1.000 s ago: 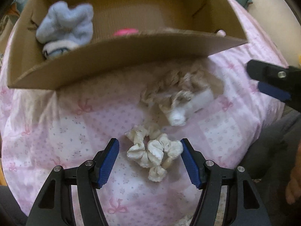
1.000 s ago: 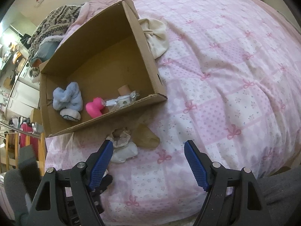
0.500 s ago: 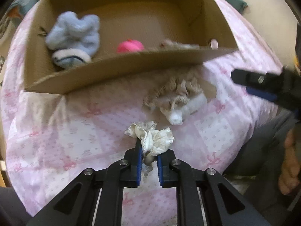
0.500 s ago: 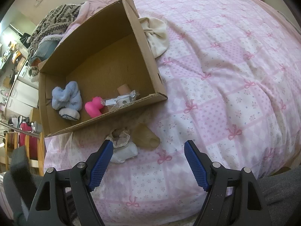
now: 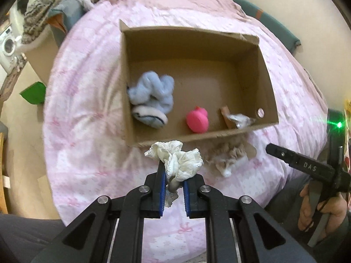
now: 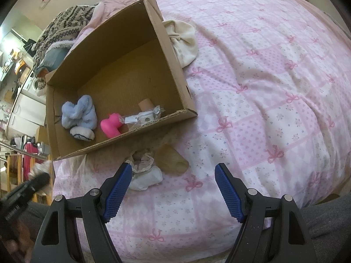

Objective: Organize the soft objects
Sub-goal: 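Carry the white cloth and white sock over the box with both grippers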

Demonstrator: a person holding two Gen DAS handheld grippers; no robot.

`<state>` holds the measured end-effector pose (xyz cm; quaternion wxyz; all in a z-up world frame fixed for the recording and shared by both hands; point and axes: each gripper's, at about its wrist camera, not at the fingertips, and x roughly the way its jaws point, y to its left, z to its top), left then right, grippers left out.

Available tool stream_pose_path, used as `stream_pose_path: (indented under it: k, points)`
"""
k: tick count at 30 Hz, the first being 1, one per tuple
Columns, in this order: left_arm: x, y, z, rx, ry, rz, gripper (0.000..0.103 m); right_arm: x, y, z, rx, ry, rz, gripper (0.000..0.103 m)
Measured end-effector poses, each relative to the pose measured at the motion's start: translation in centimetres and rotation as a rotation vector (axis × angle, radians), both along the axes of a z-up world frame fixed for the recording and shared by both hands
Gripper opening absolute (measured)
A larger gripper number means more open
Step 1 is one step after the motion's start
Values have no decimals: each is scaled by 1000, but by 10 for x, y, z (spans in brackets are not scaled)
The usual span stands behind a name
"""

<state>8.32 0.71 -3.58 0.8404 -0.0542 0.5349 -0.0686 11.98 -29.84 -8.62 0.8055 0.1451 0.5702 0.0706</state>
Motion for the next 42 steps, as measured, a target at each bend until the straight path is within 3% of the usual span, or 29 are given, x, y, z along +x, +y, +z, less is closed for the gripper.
stream_pose_path:
  k: [10,16,18,20,25,28,30,32,42]
  points:
    - [3,9,-35,4,30,72,12,0,-1,-3,18,14,0,82]
    - [0,2,-34,9,8,56,12,3,0,-22,-24,101,-3,82]
    - [0,1,-34,4,9,52,12,4,4,-30,-22,133,19,76]
    - [-1,1,-33,-1,10,49,12,5,13,-36,-19,159,65,62]
    - [-2,3,-33,-13,14,53,12,8,43,-47,-31,171,173,60]
    - [-1,3,-34,-16,16,54,12,15,58,-51,-31,161,222,38]
    - [-1,3,-34,-16,15,53,12,17,63,-52,-20,161,243,33]
    - [-1,2,-35,-15,14,49,12,17,67,-52,-24,156,254,8]
    - [-2,-4,-28,-9,-11,34,12,-28,71,-11,5,90,336,6]
